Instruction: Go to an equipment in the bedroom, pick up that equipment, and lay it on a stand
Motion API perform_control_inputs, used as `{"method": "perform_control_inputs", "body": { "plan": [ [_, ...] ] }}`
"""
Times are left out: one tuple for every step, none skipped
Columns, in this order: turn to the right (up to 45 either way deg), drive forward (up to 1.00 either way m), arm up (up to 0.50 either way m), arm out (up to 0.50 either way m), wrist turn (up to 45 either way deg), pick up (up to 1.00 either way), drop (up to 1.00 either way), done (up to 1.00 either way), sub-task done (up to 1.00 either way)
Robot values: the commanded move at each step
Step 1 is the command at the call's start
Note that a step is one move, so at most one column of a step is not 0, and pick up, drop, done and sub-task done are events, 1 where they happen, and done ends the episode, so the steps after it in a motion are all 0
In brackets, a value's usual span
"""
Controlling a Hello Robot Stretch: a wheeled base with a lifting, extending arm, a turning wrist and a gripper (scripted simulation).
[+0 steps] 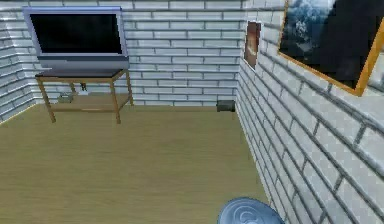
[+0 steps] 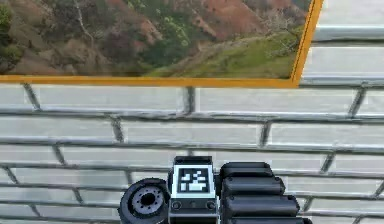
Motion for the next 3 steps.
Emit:
{"method": "perform_control_inputs", "body": {
  "plan": [
    [0.0,0.45,0.00,0.00,0.0,0.00,0.00,0.00,0.00],
    [-15.0,0.00,0.00,0.00,0.0,0.00,0.00,0.00,0.00],
    [0.0,0.45,0.00,0.00,0.0,0.00,0.00,0.00,0.00]
  ]
}}
